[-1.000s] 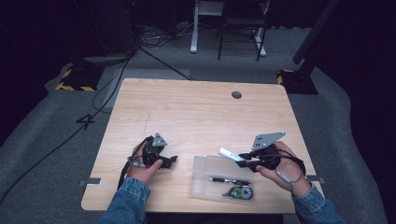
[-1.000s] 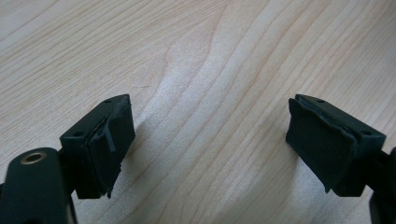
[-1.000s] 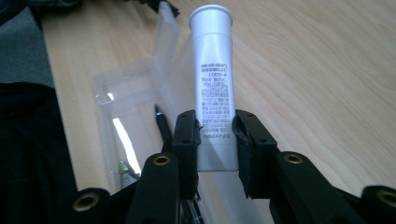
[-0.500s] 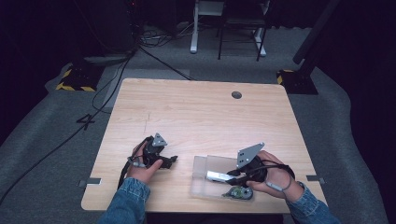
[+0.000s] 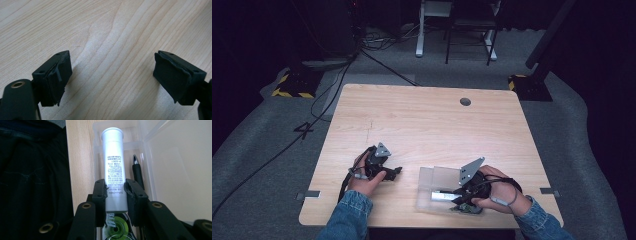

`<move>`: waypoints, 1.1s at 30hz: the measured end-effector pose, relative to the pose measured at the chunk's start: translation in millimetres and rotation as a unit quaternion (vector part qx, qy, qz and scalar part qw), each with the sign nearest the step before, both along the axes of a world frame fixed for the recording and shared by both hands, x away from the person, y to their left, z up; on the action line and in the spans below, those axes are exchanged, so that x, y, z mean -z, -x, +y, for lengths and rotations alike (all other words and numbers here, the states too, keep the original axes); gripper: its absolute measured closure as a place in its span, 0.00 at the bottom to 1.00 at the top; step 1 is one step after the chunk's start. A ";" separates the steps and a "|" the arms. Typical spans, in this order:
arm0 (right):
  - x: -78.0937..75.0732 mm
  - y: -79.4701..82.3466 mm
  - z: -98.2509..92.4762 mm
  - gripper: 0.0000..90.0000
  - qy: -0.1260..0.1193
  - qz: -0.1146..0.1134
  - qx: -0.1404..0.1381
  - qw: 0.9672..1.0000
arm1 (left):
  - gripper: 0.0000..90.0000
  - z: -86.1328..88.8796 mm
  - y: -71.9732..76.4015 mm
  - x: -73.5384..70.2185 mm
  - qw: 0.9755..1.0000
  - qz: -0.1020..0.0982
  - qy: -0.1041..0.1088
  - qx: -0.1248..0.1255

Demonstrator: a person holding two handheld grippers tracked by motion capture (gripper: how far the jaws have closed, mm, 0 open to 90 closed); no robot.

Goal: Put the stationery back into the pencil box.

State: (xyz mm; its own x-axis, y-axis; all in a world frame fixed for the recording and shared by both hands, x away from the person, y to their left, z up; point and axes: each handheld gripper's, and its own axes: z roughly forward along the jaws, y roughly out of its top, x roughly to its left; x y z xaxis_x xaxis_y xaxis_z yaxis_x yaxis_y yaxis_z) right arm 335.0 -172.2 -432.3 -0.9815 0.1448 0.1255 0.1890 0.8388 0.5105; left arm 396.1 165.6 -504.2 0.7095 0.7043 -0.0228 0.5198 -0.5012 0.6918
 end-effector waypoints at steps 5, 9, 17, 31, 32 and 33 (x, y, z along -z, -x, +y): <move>4.4 -0.5 2.3 0.79 0.002 0.003 -0.003 1.000 | 0.17 0.0 0.0 0.0 1.000 0.000 0.000 0.000; 7.9 -1.3 3.3 0.79 0.005 0.004 -0.005 1.000 | 0.17 0.0 0.0 0.0 1.000 0.000 0.000 0.000; 14.1 -3.3 4.7 0.79 0.005 0.003 -0.005 1.000 | 0.17 0.0 0.0 0.0 1.000 0.000 0.000 0.000; 21.6 -3.2 8.2 0.79 0.013 -0.008 -0.003 1.000 | 0.17 0.0 0.0 0.0 1.000 0.000 0.000 0.000; 23.0 -4.1 8.1 0.78 0.015 -0.011 -0.005 1.000 | 0.17 0.0 0.0 0.0 1.000 0.000 0.000 0.000; 23.0 -4.1 8.1 0.78 0.015 -0.011 -0.005 1.000 | 0.17 0.0 0.0 0.0 1.000 0.000 0.000 0.000</move>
State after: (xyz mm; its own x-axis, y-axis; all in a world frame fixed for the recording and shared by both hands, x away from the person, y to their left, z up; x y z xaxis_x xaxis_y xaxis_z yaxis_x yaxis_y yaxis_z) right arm 339.1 -164.1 -455.3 -0.9855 0.1376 0.0996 0.1689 0.8556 0.4894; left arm 396.1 165.6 -504.2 0.7095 0.7043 -0.0230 0.5198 -0.5010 0.6919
